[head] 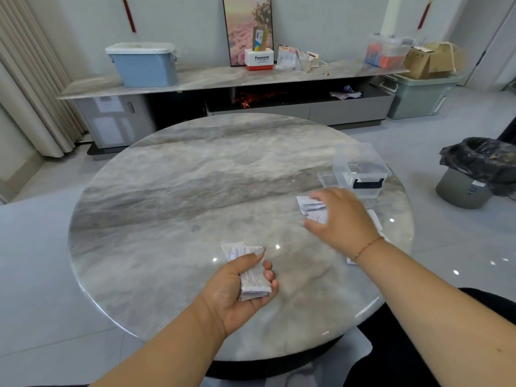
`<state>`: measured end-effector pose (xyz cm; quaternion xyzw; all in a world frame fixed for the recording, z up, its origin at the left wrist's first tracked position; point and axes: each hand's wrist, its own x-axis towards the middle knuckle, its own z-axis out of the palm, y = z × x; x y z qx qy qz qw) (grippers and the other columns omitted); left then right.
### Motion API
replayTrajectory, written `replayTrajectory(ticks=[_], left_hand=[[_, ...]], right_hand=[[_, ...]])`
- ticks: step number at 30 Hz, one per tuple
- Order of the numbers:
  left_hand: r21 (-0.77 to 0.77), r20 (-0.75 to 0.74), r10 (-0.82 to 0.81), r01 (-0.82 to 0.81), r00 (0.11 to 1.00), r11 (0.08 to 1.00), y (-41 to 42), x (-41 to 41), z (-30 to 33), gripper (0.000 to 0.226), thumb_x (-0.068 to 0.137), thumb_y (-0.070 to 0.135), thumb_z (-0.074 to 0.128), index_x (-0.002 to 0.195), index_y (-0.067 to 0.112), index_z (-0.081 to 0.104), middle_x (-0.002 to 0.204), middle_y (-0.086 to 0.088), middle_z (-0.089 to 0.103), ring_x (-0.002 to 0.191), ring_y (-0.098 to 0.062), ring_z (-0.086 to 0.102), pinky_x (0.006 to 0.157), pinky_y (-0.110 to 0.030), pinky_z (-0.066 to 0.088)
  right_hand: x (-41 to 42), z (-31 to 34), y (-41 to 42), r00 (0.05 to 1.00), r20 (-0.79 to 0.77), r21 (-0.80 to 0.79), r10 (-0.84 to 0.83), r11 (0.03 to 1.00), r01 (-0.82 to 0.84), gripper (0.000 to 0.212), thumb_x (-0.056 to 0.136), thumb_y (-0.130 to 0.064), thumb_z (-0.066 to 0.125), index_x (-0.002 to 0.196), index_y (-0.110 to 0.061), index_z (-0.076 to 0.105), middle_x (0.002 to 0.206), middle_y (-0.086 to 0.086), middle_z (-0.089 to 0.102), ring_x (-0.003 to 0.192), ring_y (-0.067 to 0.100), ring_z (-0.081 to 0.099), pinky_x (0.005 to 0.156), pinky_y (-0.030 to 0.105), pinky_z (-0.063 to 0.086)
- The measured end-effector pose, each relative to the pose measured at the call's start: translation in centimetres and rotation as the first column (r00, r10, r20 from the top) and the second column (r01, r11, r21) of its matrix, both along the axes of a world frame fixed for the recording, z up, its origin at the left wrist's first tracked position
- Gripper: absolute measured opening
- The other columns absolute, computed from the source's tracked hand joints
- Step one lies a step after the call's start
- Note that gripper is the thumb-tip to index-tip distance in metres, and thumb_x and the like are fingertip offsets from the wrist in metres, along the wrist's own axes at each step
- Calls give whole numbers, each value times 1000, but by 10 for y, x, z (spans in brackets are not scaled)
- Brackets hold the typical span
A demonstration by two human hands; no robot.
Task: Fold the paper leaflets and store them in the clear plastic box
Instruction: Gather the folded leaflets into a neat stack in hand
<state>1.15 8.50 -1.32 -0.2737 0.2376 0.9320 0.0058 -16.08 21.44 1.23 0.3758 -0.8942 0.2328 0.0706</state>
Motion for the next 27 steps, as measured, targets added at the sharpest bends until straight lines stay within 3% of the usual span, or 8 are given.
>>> replayTrajectory(ticks=[4, 8, 11, 14, 17, 23, 25, 27], left_hand=[[-15, 58, 17, -16, 998, 1000, 2, -3, -4, 33, 66, 6, 67, 97, 7, 56, 72, -10, 55, 57, -19, 51, 55, -29, 50], [-25, 77, 24, -22, 997, 999, 6, -6, -4, 31, 67, 6, 66, 96, 7, 56, 72, -11, 56, 57, -19, 52, 55, -30, 51], [-33, 87, 24, -21, 996, 999, 7, -7, -3, 31, 67, 6, 66, 97, 7, 57, 73, -11, 56, 58, -19, 52, 55, -30, 51], [-34, 97, 35, -32, 995, 999, 8, -7, -3, 31, 67, 5, 66, 96, 7, 58, 73, -11, 57, 59, -20, 52, 56, -30, 52], [-29, 104, 50, -47, 993, 998, 9, -7, -1, 30, 66, 5, 66, 94, 6, 59, 72, -11, 57, 60, -20, 52, 56, -30, 51], [-23, 99, 92, -91, 991, 996, 4, -2, -2, 30, 67, 11, 69, 95, 7, 59, 72, -10, 57, 61, -20, 53, 58, -31, 52], [-37, 84, 118, -115, 989, 993, 4, -3, -3, 32, 67, 16, 72, 94, 7, 60, 74, -10, 58, 62, -20, 55, 60, -33, 53], [-57, 42, 143, -141, 989, 988, 3, -4, -4, 32, 68, 21, 71, 94, 6, 60, 74, -10, 60, 62, -20, 57, 60, -33, 54]], right_hand=[[-30, -19, 22, 985, 19, 391, -171, 908, 150, 64, 67, -50, 73, 124, -29, 53, 121, 5, 43, 112, 26, 42, 93, 31, 40], [-30, -34, 19, 991, -19, 342, -133, 930, 131, 20, 83, -21, 60, 95, -8, 69, 112, 10, 49, 98, 27, 50, 76, 27, 43], [-29, -36, 17, 979, -23, 280, -200, 939, 199, 20, 83, -13, 55, 86, 3, 67, 105, 13, 54, 94, 30, 54, 69, 26, 38], [-23, -40, 14, 974, -37, 249, -222, 942, 224, 38, 78, -35, 67, 92, 0, 65, 107, 9, 53, 100, 26, 52, 83, 29, 42], [-19, -50, 13, 972, -99, 311, -213, 921, 233, 29, 84, -27, 60, 95, 0, 63, 108, 11, 53, 105, 27, 49, 85, 30, 39], [-9, -36, 9, 947, 152, -161, -284, 938, 307, 26, 81, -5, 65, 55, -3, 60, 70, 6, 52, 67, 22, 49, 60, 25, 29], [13, -17, 3, 903, 366, -370, -223, 856, 361, 22, 80, -6, 66, 59, -7, 63, 61, 1, 56, 58, 15, 51, 55, 18, 33], [47, -1, -6, 761, 649, -501, -12, 745, 439, 16, 82, -8, 67, 66, -11, 66, 60, -1, 62, 48, 8, 55, 56, 16, 44]])
